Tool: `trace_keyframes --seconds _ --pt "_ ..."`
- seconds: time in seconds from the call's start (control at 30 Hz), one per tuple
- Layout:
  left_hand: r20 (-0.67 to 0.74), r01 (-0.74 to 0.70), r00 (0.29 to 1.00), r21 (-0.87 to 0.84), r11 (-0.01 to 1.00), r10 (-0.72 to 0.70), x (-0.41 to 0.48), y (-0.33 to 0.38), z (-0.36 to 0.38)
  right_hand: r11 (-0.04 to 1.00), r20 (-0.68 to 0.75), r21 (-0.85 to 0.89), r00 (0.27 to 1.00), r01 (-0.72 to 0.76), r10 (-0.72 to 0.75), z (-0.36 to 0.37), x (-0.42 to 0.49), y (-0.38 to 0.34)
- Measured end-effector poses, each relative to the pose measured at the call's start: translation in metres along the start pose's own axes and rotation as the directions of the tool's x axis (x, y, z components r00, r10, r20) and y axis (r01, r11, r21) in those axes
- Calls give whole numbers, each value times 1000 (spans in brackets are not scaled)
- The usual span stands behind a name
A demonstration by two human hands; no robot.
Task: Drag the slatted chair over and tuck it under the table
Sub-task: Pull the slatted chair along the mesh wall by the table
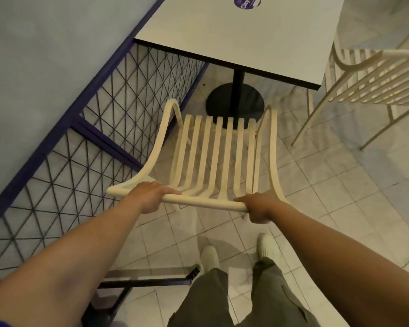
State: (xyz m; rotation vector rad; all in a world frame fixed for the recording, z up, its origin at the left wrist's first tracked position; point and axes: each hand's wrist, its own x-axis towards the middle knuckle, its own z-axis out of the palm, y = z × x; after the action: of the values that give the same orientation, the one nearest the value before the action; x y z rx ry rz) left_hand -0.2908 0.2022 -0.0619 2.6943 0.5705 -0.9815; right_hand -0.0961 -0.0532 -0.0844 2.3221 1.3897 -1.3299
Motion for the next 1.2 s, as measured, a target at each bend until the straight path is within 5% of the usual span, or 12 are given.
trace_keyframes --seconds 0.4,0.63,0.8,1.2 --pt "3 -41 999 4 999 41 7 -23 -2 989 52 144 998 29 -37 -3 7 -5" --pt "56 -10 998 -1 1000 10 10 -20 2 997 49 76 998 24 -28 5 3 2" --pt "68 -7 998 22 1000 6 15 -23 -3 997 -45 68 998 -32 36 7 4 -4" --pt "220 -206 956 34 978 194 23 -39 -16 973 1 90 977 -211 212 -4 5 -37"
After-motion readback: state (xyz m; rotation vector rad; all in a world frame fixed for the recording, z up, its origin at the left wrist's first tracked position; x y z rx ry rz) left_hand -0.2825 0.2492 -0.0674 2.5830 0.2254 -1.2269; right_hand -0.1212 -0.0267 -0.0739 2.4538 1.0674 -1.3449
